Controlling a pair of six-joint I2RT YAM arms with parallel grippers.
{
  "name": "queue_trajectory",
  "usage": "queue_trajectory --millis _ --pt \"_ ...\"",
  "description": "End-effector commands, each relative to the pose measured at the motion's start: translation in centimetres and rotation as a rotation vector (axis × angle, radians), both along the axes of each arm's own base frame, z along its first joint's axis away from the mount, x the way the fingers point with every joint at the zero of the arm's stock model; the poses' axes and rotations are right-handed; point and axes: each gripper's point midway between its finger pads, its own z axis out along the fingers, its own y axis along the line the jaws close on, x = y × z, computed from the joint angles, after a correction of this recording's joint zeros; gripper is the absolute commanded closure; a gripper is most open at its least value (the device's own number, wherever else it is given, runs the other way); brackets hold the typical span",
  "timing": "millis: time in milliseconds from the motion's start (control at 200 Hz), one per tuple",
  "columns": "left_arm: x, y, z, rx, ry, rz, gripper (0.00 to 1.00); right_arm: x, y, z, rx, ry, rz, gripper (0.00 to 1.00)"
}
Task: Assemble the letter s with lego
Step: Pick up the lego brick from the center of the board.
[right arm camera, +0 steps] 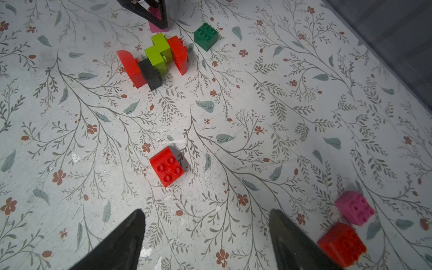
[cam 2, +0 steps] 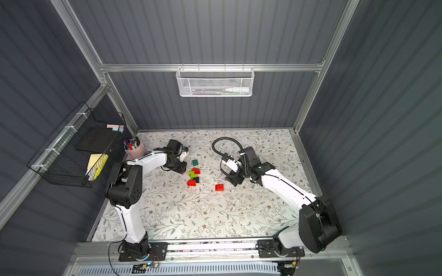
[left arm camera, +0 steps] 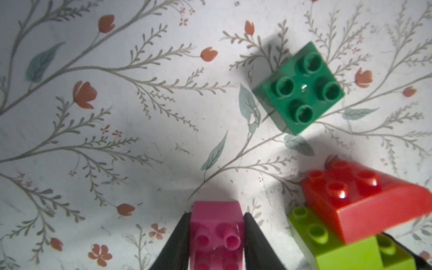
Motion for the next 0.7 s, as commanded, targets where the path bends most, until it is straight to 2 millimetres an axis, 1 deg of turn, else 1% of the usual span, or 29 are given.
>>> queue_trajectory --millis 0,145,240,355,420,480,595,695 --pt "-0.5 -0.1 -0.5 0.03 0.038 -0.01 0.62 -0.1 -0.2 -0.6 -0.002 0.031 -0.012 0.15" --pt "-0.7 -0.1 -0.6 0.049 0.043 -0.015 0.59 0.0 -0.3 -0.5 -0.004 0.028 -0.015 0.15" --pt "-0.8 -0.1 -0.7 0.051 0.049 -0.016 0.59 0.0 -0.3 -0.5 -0.003 0.029 -0.015 0.15" --pt "-0.9 -0.2 -1.0 0.053 0.06 -0.019 0.61 0.0 -0.4 -0.6 -0.008 0.033 -0.019 0.15" --pt "-0.9 -0.3 -0.9 0.053 0.06 -0.02 0.65 -0.1 -0.4 -0.5 -0.006 0.032 -0.019 0.15" --pt "-0.7 -0.3 -0.3 0.051 0.045 -0.019 0.68 0.0 -0.4 -0.4 -0.005 0.031 -0.02 0.15" --pt "-0.6 -0.2 0.7 0.051 0.03 -0.016 0.7 0.1 -0.5 -0.4 -0.003 0.031 -0.026 0.15" --pt "-1.2 -0.5 2.0 0.038 0.028 -0.003 0.71 0.3 -0.8 -0.4 -0.007 0.034 -0.057 0.15"
